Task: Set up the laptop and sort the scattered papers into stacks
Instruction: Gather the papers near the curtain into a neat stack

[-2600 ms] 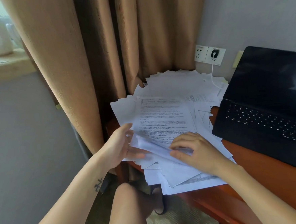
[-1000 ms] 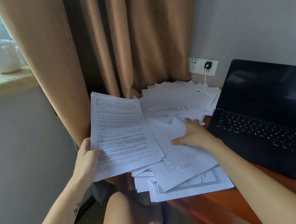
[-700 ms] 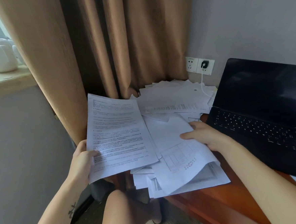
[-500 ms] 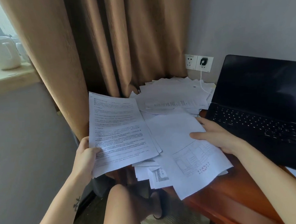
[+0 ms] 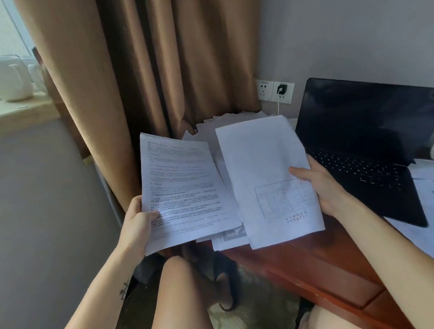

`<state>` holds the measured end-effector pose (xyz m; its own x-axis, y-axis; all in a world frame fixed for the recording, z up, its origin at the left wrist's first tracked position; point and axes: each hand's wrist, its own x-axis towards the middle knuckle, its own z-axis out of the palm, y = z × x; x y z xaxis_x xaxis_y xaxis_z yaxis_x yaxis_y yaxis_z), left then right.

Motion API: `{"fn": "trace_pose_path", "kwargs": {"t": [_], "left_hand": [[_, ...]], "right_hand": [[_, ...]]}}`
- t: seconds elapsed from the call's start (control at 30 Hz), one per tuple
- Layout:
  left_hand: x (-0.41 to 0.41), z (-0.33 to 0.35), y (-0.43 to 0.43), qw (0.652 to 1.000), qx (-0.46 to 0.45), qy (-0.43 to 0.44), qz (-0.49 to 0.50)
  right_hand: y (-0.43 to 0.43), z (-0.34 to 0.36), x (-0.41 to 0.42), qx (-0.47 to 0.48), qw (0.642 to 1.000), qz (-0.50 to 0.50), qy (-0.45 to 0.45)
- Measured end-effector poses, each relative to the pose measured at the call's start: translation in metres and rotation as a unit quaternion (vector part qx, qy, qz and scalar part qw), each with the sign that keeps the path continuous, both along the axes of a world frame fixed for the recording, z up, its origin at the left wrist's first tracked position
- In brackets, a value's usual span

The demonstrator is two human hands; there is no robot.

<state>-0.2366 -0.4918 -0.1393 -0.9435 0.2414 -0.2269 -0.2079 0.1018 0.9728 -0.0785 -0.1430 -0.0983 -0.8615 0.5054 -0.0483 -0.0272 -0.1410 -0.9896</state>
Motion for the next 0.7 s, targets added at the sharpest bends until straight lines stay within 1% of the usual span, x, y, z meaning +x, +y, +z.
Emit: {"fn": "trace_pose_path", "kwargs": {"t": [0.1,0.27,0.43,0.57,0.63,0.7], "left_hand": [[0.008,-0.002,0.004,1.0,0.008,-0.021,-0.01],[0.017,-0.003,0.015,0.999,-0.009,-0.034,-0.031],[0.015,-0.003,0.022,0.998,-0.033,-0.027,-0.039],[0.005,-0.004,0.022,0.996,-0.067,-0.022,-0.061],[0.0,-0.007,0.022,0.994,-0.081,-0.017,-0.077],[-0.002,-0.008,0.02,0.994,-0.082,-0.004,-0.069]], "right_hand": [[-0.007,0.001,-0.01,0.007,1.0,-0.006,-0.015],[-0.045,-0.006,-0.047,0.124,0.988,-0.006,-0.091],[-0.08,-0.024,-0.089,0.203,0.974,0.008,-0.097],[-0.092,-0.031,-0.102,0.262,0.959,0.055,-0.097],[-0.091,-0.034,-0.104,0.308,0.945,0.048,-0.102],[-0.082,-0.037,-0.107,0.354,0.93,0.018,-0.099]]}}
